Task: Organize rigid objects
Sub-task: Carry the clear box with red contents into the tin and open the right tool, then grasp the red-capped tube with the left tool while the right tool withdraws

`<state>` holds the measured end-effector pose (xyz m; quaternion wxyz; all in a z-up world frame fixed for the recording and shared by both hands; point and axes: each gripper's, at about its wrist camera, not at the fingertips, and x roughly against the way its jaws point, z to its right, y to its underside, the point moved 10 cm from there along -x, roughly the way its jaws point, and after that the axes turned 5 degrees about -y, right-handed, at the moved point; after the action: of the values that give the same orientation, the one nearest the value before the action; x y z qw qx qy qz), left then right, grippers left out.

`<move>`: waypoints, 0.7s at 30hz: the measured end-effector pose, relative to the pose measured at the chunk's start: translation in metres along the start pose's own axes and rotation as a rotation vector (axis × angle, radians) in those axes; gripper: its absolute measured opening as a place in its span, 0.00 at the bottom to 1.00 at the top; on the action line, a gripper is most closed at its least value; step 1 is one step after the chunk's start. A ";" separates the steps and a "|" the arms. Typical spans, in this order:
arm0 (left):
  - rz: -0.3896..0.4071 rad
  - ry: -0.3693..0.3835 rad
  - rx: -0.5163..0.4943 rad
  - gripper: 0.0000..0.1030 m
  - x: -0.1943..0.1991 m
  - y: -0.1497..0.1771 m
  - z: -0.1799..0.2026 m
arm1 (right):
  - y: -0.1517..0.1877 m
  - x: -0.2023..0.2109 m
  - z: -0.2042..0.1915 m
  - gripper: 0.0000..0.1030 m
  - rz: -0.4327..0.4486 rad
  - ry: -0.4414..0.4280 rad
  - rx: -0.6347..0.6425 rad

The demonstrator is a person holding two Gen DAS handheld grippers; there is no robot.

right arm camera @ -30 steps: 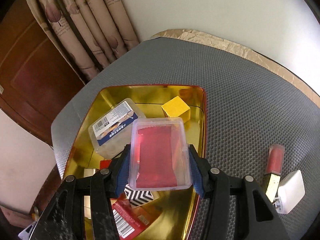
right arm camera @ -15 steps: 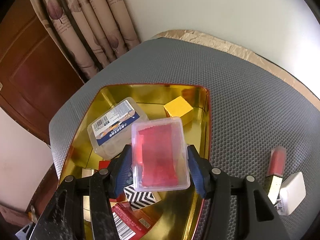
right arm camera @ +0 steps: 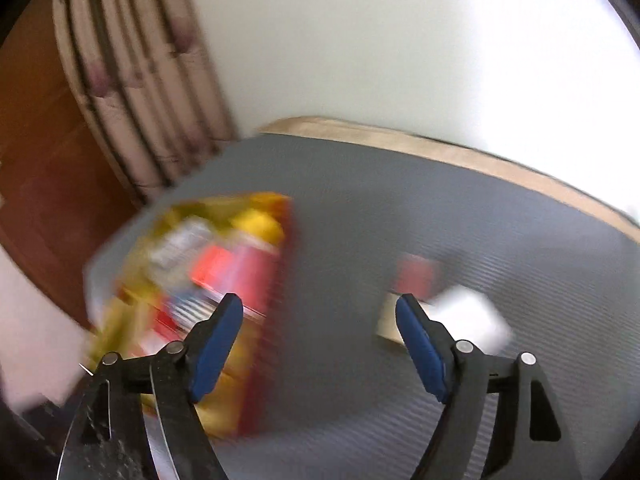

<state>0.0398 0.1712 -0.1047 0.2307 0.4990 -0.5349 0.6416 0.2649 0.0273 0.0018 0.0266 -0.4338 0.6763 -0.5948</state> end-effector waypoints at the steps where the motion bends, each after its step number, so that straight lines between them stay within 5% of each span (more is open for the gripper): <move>1: 0.002 0.000 -0.008 0.63 0.001 0.000 0.002 | 0.012 0.006 0.020 0.78 -0.001 0.063 0.016; 4: 0.014 -0.002 -0.051 0.63 0.004 0.003 0.011 | 0.051 0.025 0.088 0.78 -0.041 0.252 0.038; 10: 0.063 0.036 -0.199 0.63 0.015 0.012 0.051 | 0.104 0.067 0.203 0.86 -0.080 0.475 -0.076; 15: 0.086 0.085 -0.335 0.63 0.027 0.022 0.099 | 0.117 0.079 0.243 0.96 -0.056 0.393 -0.313; 21: 0.030 0.228 -0.322 0.63 0.041 -0.005 0.153 | 0.111 0.079 0.226 0.97 -0.015 0.349 -0.260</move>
<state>0.0878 0.0232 -0.0769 0.3569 0.3717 -0.6085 0.6035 0.2789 -0.2079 -0.1180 -0.1514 -0.3292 0.7383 -0.5689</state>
